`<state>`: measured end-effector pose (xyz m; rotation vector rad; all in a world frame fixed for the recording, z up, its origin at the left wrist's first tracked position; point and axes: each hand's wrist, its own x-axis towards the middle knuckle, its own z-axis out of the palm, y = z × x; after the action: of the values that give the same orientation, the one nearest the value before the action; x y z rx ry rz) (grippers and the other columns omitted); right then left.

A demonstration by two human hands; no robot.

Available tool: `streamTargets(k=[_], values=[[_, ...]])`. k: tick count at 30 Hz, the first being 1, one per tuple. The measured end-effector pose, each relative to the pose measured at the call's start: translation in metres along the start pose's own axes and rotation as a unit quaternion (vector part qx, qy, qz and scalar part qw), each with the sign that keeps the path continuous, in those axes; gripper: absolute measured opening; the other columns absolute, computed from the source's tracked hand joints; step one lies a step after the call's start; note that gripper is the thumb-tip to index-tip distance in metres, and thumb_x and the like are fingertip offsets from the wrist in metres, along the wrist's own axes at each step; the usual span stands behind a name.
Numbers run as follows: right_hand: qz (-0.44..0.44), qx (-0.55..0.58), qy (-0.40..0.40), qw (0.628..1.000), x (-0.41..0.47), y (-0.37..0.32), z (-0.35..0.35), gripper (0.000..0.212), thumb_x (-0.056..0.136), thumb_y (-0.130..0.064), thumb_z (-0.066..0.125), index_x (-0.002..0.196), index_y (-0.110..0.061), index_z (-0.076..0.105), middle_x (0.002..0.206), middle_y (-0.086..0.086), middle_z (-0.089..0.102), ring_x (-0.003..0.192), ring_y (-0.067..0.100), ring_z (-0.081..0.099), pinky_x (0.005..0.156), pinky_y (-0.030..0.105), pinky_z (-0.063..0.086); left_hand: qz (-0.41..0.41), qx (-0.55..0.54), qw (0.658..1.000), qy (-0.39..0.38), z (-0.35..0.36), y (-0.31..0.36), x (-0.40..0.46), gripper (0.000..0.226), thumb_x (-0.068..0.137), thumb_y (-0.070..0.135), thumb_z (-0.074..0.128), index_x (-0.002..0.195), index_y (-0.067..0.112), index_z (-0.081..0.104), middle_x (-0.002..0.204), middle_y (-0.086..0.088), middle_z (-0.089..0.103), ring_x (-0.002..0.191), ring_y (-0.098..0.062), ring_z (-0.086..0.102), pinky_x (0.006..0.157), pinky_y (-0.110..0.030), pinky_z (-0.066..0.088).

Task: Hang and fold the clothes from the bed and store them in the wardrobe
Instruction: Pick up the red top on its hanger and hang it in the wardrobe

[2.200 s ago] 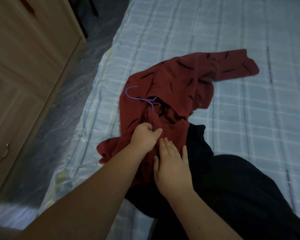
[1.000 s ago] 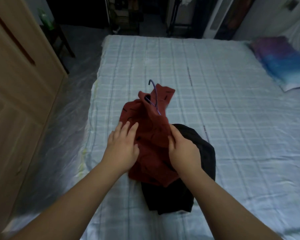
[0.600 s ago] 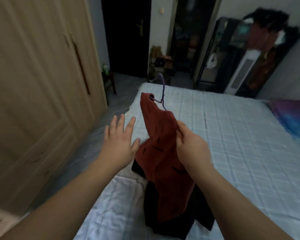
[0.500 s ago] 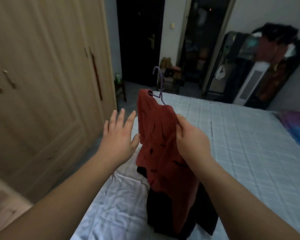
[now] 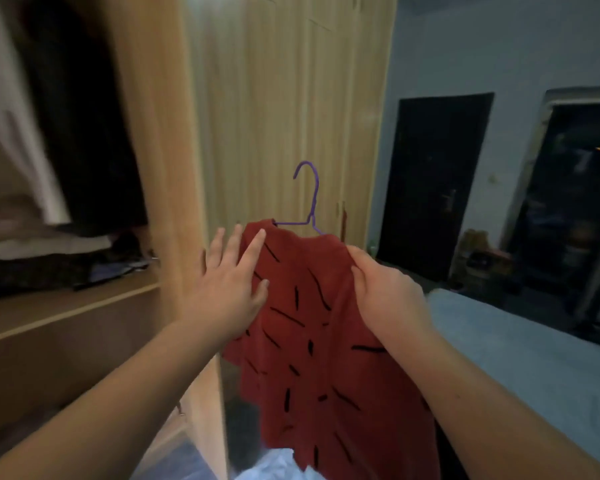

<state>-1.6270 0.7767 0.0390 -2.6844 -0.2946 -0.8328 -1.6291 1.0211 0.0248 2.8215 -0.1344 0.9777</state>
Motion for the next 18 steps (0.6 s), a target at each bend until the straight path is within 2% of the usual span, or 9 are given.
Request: streamTargets(k=[6, 10, 12, 14, 16, 18], values=[[-0.114, 0.051, -0.013, 0.992, 0.034, -0.14, 0.023, 0.046, 0.106, -0.041, 0.032, 0.151, -0.05, 0.03, 0.105, 0.011, 0.072, 0.096, 0.036, 0.067, 0.077, 0.041, 0.049, -0.091, 0.087, 0.991, 0.05, -0.088, -0.121, -0.032, 0.079, 0.095, 0.051, 0.045, 0.158, 0.038, -0.001, 0.167, -0.005, 0.005, 0.154, -0.028, -0.004, 0.122, -0.056, 0.01], [-0.195, 0.11, -0.01, 0.975, 0.05, -0.246, 0.05, 0.049, 0.106, -0.04, 0.033, 0.151, -0.056, 0.024, 0.091, 0.008, 0.071, 0.084, 0.03, 0.068, 0.065, 0.037, 0.044, -0.135, 0.15, 0.977, 0.074, -0.147, -0.214, -0.058, 0.076, 0.096, 0.051, 0.043, 0.158, 0.036, 0.001, 0.167, -0.007, 0.005, 0.154, -0.03, -0.003, 0.122, -0.056, 0.009], [-0.221, 0.132, -0.013, 0.966, 0.058, -0.298, 0.067, 0.049, 0.105, -0.041, 0.032, 0.15, -0.058, 0.021, 0.085, 0.005, 0.069, 0.077, 0.027, 0.067, 0.064, 0.037, 0.048, -0.153, 0.181, 0.968, 0.083, -0.174, -0.26, -0.072, 0.074, 0.096, 0.051, 0.04, 0.158, 0.035, 0.002, 0.167, -0.007, 0.004, 0.154, -0.031, -0.004, 0.122, -0.057, 0.008], [-0.231, 0.15, -0.014, 0.961, 0.067, -0.349, 0.081, 0.049, 0.105, -0.041, 0.032, 0.149, -0.061, 0.021, 0.088, 0.005, 0.07, 0.079, 0.027, 0.067, 0.066, 0.037, 0.05, -0.175, 0.201, 0.96, 0.085, -0.199, -0.305, -0.083, 0.073, 0.097, 0.052, 0.037, 0.158, 0.035, 0.0, 0.167, -0.007, 0.002, 0.153, -0.03, -0.006, 0.122, -0.056, 0.006], [-0.237, 0.163, -0.014, 0.958, 0.079, -0.399, 0.094, 0.048, 0.106, -0.04, 0.032, 0.148, -0.061, 0.023, 0.096, 0.008, 0.071, 0.085, 0.03, 0.067, 0.066, 0.035, 0.044, -0.195, 0.22, 0.952, 0.084, -0.221, -0.347, -0.091, 0.074, 0.097, 0.052, 0.037, 0.158, 0.035, -0.002, 0.167, -0.007, 0.0, 0.153, -0.029, -0.008, 0.122, -0.055, 0.006], [-0.238, 0.182, -0.018, 0.954, 0.094, -0.445, 0.105, 0.048, 0.106, -0.038, 0.032, 0.149, -0.059, 0.026, 0.101, 0.01, 0.072, 0.087, 0.031, 0.067, 0.068, 0.036, 0.044, -0.202, 0.244, 0.945, 0.082, -0.24, -0.386, -0.095, 0.075, 0.097, 0.051, 0.037, 0.158, 0.035, -0.003, 0.167, -0.008, 0.001, 0.153, -0.029, -0.008, 0.122, -0.055, 0.007]])
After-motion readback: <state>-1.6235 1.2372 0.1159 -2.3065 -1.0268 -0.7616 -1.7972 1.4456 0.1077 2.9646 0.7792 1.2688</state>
